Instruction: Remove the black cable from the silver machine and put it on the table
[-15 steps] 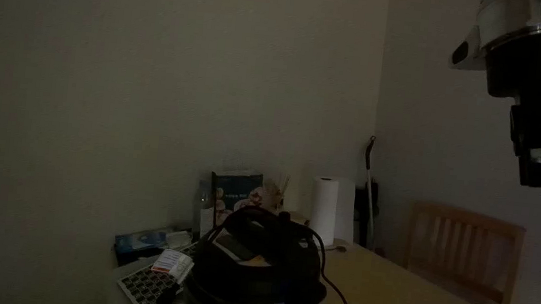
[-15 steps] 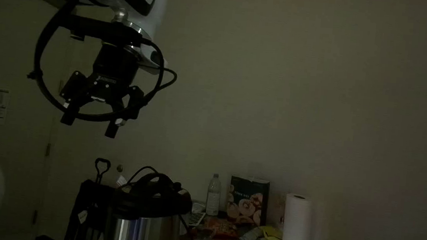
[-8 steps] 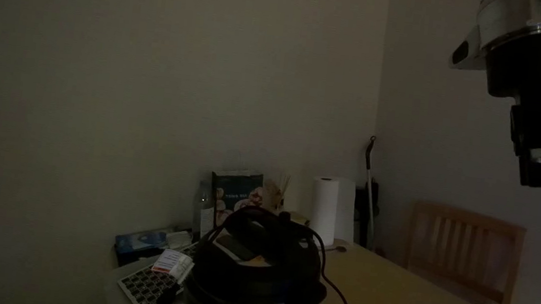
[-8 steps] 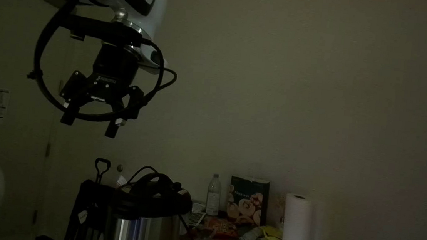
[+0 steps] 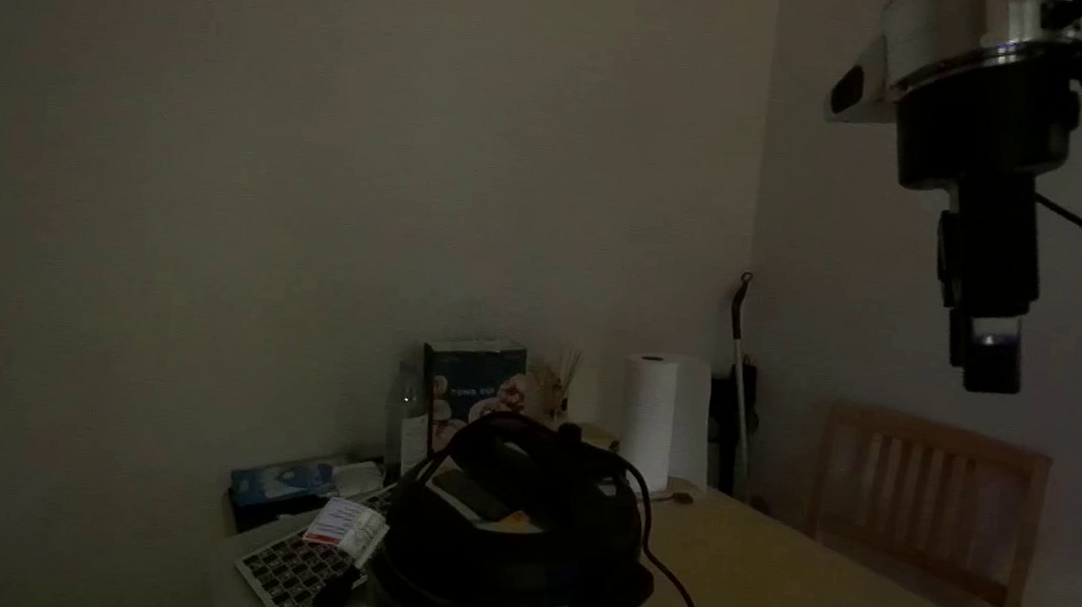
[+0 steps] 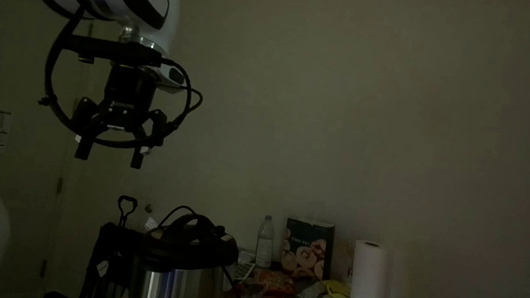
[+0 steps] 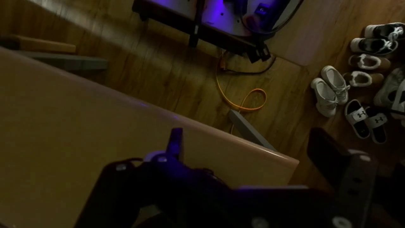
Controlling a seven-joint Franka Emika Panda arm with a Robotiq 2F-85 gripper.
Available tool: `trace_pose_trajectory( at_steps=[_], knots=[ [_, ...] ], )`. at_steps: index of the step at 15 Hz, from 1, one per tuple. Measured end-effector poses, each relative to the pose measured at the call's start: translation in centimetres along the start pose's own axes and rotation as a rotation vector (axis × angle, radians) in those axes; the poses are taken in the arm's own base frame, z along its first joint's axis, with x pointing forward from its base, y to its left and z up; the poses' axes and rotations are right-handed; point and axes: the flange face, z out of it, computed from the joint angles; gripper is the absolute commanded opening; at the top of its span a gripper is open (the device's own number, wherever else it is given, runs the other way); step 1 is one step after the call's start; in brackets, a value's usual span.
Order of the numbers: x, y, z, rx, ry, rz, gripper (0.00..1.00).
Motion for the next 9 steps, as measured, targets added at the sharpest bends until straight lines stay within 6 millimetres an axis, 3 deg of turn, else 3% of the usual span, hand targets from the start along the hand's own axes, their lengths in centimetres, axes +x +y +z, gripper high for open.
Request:
trace_pose_trajectory(
  at_steps=[3, 9],
  knots=[
    [2.6, -3.2, 0.3, -0.048, 0.022, -0.069, 1.0],
    [2.5, -2.5, 0.1, -0.036, 0.026, -0.056, 1.0]
  ],
)
